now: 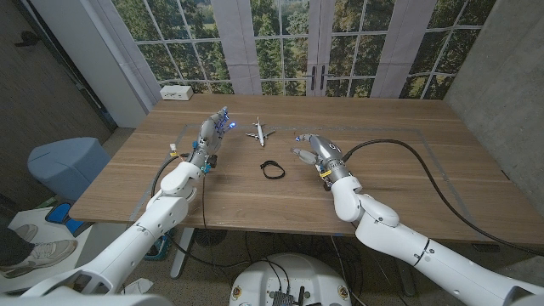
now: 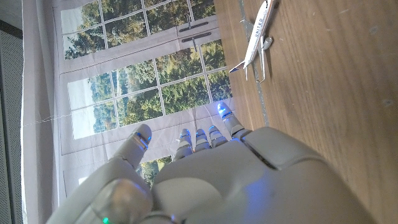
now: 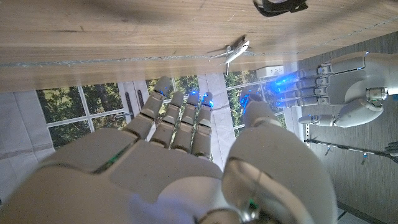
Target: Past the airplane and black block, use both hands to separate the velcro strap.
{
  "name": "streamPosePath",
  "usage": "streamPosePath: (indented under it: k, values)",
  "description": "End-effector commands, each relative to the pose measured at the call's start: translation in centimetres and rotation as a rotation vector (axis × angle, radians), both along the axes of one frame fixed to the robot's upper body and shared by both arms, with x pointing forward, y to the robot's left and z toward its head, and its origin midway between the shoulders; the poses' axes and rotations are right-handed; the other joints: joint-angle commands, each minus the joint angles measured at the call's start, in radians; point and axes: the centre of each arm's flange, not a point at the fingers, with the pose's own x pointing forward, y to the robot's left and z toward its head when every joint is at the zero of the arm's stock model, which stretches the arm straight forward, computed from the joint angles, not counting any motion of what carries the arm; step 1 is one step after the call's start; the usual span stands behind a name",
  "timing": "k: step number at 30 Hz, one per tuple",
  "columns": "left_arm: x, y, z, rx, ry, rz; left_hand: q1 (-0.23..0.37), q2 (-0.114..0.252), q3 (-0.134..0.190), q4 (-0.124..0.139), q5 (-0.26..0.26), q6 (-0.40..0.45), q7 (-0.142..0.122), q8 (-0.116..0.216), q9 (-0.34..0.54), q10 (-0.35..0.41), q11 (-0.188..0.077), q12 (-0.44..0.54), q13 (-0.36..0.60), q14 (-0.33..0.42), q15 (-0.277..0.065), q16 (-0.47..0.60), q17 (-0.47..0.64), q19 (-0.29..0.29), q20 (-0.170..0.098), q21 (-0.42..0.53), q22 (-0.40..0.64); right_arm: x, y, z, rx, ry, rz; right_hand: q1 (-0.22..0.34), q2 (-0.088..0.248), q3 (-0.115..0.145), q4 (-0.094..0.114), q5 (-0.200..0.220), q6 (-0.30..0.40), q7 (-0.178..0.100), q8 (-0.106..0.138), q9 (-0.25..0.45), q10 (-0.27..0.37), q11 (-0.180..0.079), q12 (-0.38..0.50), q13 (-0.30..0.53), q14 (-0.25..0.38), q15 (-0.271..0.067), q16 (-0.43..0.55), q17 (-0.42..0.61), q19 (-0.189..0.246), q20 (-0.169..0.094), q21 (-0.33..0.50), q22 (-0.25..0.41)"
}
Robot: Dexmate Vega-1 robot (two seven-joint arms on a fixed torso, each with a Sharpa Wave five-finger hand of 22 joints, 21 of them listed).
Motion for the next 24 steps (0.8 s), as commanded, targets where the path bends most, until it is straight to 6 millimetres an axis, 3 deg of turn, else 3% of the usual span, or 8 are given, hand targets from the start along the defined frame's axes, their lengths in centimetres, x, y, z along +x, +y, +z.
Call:
streamPosePath:
  k: [1, 11, 14, 18, 21, 24]
  values:
    - [0.0, 0.3, -0.1, 0.001, 0.002, 0.0, -0.011, 0.046, 0.004, -0.007, 0.003, 0.005, 0.001, -0.003, 0.002, 0.005, 0.004, 0.001, 0.002, 0.005, -0.001, -0.001, 0.002, 0.006, 0.0, -0.005, 0.002, 0.1, 1.0, -0.6, -0.021, -0.001, 0.001, 0.027, -0.008, -0.002, 0.0, -0.004, 0.019, 0.0, 0.009, 0.005, 0.015, -0.003, 0.008, 0.009, 0.012, -0.075, 0.009, 0.006, 0.012, 0.0, -0.004, 0.003]
    - [0.1, 0.7, -0.2, -0.004, -0.001, -0.004, -0.016, 0.043, 0.001, -0.005, 0.003, 0.01, 0.002, -0.002, 0.002, 0.006, 0.004, 0.0, 0.002, 0.004, -0.001, -0.001, 0.004, 0.008, -0.001, -0.01, 0.002, 0.6, 2.0, -1.1, -0.025, 0.004, 0.003, 0.038, -0.02, -0.013, 0.007, -0.01, 0.031, 0.0, 0.011, 0.006, 0.027, -0.002, 0.015, 0.017, 0.013, -0.073, 0.014, 0.01, 0.014, 0.002, -0.007, 0.003]
    - [0.2, 0.9, -0.2, 0.005, -0.007, -0.016, -0.024, 0.049, -0.002, 0.003, 0.001, 0.035, -0.009, 0.005, 0.002, 0.007, -0.002, 0.0, 0.002, 0.003, -0.003, -0.001, 0.006, 0.007, 0.002, -0.018, 0.002, 0.8, 2.3, -1.2, -0.018, 0.015, 0.003, 0.038, -0.019, -0.016, 0.01, -0.011, 0.035, 0.0, 0.012, 0.006, 0.029, -0.001, 0.016, 0.019, 0.014, -0.072, 0.017, 0.011, 0.014, 0.003, -0.008, 0.003]
    - [0.4, 1.0, -0.2, -0.002, -0.019, -0.019, -0.019, 0.079, 0.009, 0.011, -0.001, 0.05, -0.011, 0.005, 0.002, 0.015, -0.014, 0.0, 0.001, 0.0, -0.024, -0.001, 0.005, 0.0, -0.005, -0.033, 0.003, 0.9, 2.7, -1.4, -0.017, 0.01, 0.001, 0.039, -0.016, -0.019, 0.014, -0.01, 0.044, 0.003, 0.015, 0.007, 0.036, -0.003, 0.02, 0.022, 0.016, -0.075, 0.02, 0.014, 0.014, 0.002, -0.009, 0.003]
    - [0.5, 1.1, -0.2, -0.012, -0.036, -0.025, -0.014, 0.105, 0.025, 0.031, -0.002, 0.073, -0.001, 0.008, 0.001, 0.035, -0.02, 0.005, 0.001, 0.016, -0.027, 0.005, 0.006, 0.01, -0.008, -0.038, 0.004, 1.0, 2.9, -1.5, -0.016, 0.007, 0.003, 0.044, -0.013, -0.022, 0.016, -0.009, 0.053, -0.001, 0.017, 0.007, 0.046, -0.004, 0.025, 0.027, 0.024, -0.079, 0.027, 0.017, 0.015, 0.002, -0.011, 0.004]
    - [0.6, 1.2, -0.2, -0.026, -0.048, -0.042, 0.01, 0.115, 0.059, 0.038, -0.007, 0.093, 0.009, 0.008, 0.001, 0.053, -0.014, 0.007, 0.0, 0.033, -0.032, 0.007, 0.003, 0.02, -0.002, -0.044, 0.004, 1.2, 3.1, -1.7, -0.02, 0.008, 0.008, 0.049, -0.01, -0.023, 0.015, -0.008, 0.058, -0.006, 0.019, 0.008, 0.051, -0.007, 0.027, 0.029, 0.024, -0.081, 0.03, 0.019, 0.016, 0.001, -0.011, 0.004]
